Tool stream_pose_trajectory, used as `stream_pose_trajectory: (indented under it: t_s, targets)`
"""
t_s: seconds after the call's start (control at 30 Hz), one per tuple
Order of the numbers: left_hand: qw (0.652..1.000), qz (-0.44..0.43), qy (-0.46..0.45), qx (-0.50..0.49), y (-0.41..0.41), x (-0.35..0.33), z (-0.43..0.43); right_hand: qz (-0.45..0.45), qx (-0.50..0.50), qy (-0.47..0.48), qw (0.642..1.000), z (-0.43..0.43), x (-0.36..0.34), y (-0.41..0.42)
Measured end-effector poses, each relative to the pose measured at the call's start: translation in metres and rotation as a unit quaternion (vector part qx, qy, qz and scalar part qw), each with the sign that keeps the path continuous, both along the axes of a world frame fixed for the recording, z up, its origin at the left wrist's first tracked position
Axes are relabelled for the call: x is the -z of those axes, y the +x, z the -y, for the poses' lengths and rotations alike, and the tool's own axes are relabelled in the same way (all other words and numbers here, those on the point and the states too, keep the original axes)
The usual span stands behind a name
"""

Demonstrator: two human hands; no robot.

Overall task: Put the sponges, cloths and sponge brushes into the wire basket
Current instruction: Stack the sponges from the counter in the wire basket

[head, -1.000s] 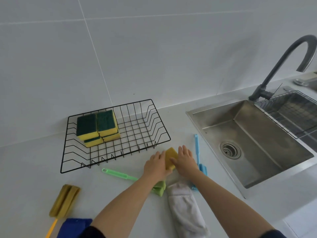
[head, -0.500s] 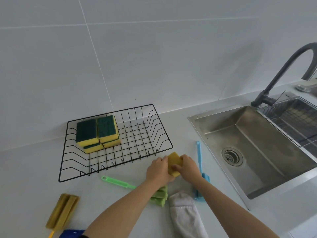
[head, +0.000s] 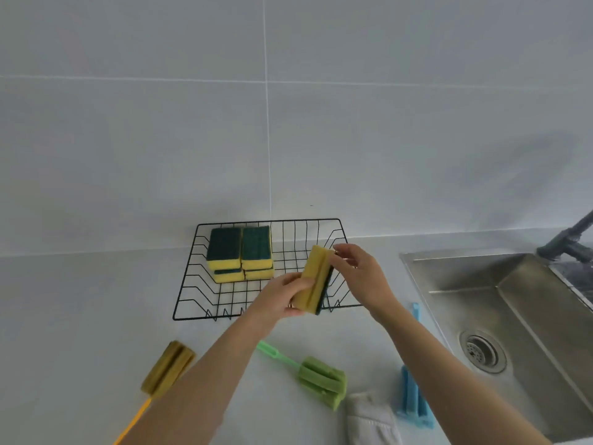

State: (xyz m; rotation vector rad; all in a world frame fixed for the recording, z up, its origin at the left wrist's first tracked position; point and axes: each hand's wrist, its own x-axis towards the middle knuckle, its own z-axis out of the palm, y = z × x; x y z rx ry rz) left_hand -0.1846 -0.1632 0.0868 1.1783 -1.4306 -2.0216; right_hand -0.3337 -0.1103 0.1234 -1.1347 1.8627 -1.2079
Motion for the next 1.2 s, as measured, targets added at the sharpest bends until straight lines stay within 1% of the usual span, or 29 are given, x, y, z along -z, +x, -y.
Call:
stream_pose_trajectory:
  t_s: [0.1, 0.17, 0.2, 0.27, 0.3, 0.4, 0.47, 0.57, 0.67, 0.8, 0.87, 0.97, 1.2]
  targets:
    - [0.987, -0.127, 0.084, -0.058, 0.023, -0.005, 0.012, 0.038, -0.071, 0.017, 0.997, 0.022, -0.001, 0.017]
    - [0.971, -0.190, 0.115, -0.087, 0.034, -0.008, 0.020, 0.104, -0.105, 0.043, 0.988, 0.036, 0.002, 0.029]
    - [0.966, -0.206, 0.126, -0.096, 0.040, -0.009, 0.024, 0.147, -0.118, 0.050, 0.981, 0.042, 0.004, 0.034]
    - [0.962, -0.213, 0.135, -0.106, 0.048, -0.012, 0.032, 0.232, -0.138, 0.051, 0.962, 0.054, 0.008, 0.044]
    - [0.963, -0.206, 0.132, -0.111, 0.053, -0.012, 0.037, 0.258, -0.147, 0.048, 0.954, 0.060, 0.009, 0.049]
    - [0.973, -0.162, 0.097, -0.131, 0.064, -0.013, 0.055, 0.287, -0.142, 0.042, 0.946, 0.082, 0.012, 0.062]
    - [0.983, -0.098, 0.046, -0.148, 0.070, -0.016, 0.069, 0.291, -0.127, 0.046, 0.947, 0.098, 0.014, 0.069]
    - [0.984, 0.003, -0.027, -0.174, 0.078, -0.022, 0.094, 0.276, -0.116, 0.050, 0.953, 0.122, 0.015, 0.078]
    - [0.977, 0.031, -0.071, -0.197, 0.084, -0.026, 0.118, 0.219, -0.105, 0.058, 0.968, 0.146, 0.019, 0.084]
    - [0.969, 0.093, -0.134, -0.184, 0.081, -0.023, 0.141, 0.133, -0.086, 0.081, 0.984, 0.172, 0.028, 0.089]
    - [0.965, 0.122, -0.148, -0.177, 0.079, -0.016, 0.150, 0.094, -0.087, 0.091, 0.988, 0.182, 0.035, 0.089]
    - [0.961, 0.165, -0.155, -0.157, 0.075, -0.006, 0.159, 0.059, -0.092, 0.108, 0.988, 0.192, 0.048, 0.089]
    - [0.957, 0.214, -0.147, -0.133, 0.072, 0.017, 0.171, -0.025, -0.111, 0.150, 0.982, 0.204, 0.074, 0.090]
